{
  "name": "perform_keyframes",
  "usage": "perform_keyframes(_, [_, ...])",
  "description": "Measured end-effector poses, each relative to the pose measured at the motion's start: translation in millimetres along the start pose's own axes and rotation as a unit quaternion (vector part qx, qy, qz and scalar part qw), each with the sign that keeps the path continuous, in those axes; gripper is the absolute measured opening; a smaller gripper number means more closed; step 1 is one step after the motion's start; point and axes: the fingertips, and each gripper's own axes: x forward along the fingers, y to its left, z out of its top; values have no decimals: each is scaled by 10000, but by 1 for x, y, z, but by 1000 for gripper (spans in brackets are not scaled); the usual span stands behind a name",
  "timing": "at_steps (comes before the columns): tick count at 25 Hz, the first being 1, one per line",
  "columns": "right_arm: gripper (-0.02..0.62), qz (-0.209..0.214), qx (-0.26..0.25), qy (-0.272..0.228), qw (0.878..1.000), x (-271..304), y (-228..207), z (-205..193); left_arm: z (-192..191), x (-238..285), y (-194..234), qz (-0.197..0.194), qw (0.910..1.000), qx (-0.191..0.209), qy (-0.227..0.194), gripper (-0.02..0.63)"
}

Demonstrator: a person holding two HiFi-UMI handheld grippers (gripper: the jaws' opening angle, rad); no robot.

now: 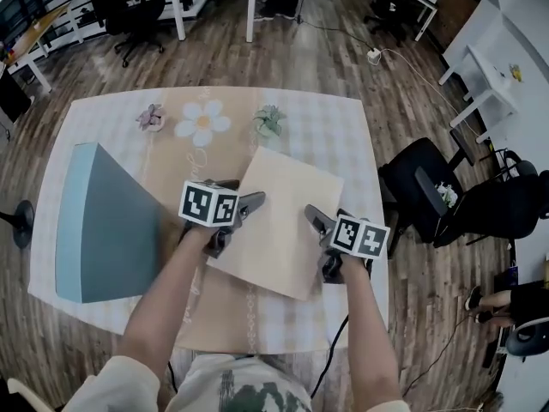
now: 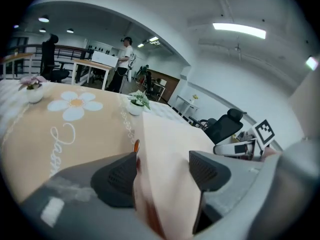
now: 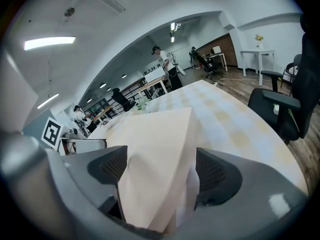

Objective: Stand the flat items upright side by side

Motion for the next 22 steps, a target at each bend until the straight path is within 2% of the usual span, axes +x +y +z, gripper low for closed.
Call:
perform_keyframes(4, [413,273,242,211,9991,12,-1,-3,0,2,0,-131,9997,-198,34,333])
perform_keyframes(8, [408,156,78,285,9994,13,2,0,1,0,-1,-22,9999,-97,46,333])
perform_keyframes(12, [400,116,-331,157,9993,6,15,11,6,-9,-3,147,9998,-130,-103,333])
perform_keyframes(16, [399,158,-894,-194,9957,-8,33,28,17,-29,-9,334,9986,-78,-411,333])
perform_keyframes(22, [397,377,-1923,-847,9769,-37,76,54,27,-73,-23,760,9919,-27,-1014,333])
